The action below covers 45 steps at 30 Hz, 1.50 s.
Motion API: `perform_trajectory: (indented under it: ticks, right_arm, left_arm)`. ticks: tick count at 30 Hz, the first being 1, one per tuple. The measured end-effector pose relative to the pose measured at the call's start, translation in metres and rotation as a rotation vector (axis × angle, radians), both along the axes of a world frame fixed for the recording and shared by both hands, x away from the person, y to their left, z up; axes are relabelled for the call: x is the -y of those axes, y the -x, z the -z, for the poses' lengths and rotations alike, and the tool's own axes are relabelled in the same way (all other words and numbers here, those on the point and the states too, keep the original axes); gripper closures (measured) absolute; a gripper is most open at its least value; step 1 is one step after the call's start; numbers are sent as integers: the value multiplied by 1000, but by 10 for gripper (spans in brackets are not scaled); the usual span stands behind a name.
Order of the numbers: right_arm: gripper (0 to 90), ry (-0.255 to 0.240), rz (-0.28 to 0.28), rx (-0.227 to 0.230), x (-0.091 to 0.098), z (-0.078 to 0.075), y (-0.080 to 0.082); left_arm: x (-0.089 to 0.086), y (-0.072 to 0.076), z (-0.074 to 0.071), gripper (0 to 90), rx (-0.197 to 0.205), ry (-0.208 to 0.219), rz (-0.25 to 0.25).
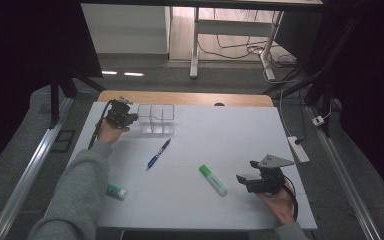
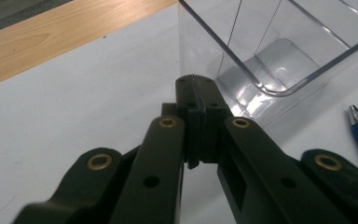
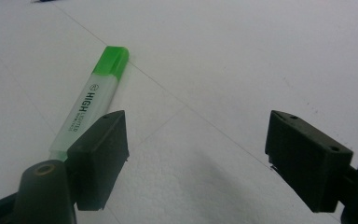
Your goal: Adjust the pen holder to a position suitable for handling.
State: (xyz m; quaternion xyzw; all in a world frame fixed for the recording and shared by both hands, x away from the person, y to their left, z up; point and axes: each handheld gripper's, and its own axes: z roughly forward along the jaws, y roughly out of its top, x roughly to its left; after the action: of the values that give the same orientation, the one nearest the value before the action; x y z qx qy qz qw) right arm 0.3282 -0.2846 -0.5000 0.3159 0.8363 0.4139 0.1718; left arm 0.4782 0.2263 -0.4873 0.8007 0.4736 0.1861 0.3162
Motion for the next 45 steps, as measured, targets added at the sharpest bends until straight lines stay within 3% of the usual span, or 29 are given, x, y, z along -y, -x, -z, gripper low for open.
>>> perform_trajectory:
  ticks: [45]
  right_arm:
    - [206,-5,-9,2,-1,1,-1]
  left_arm:
    - [60,-9,-6,886,3,2,80]
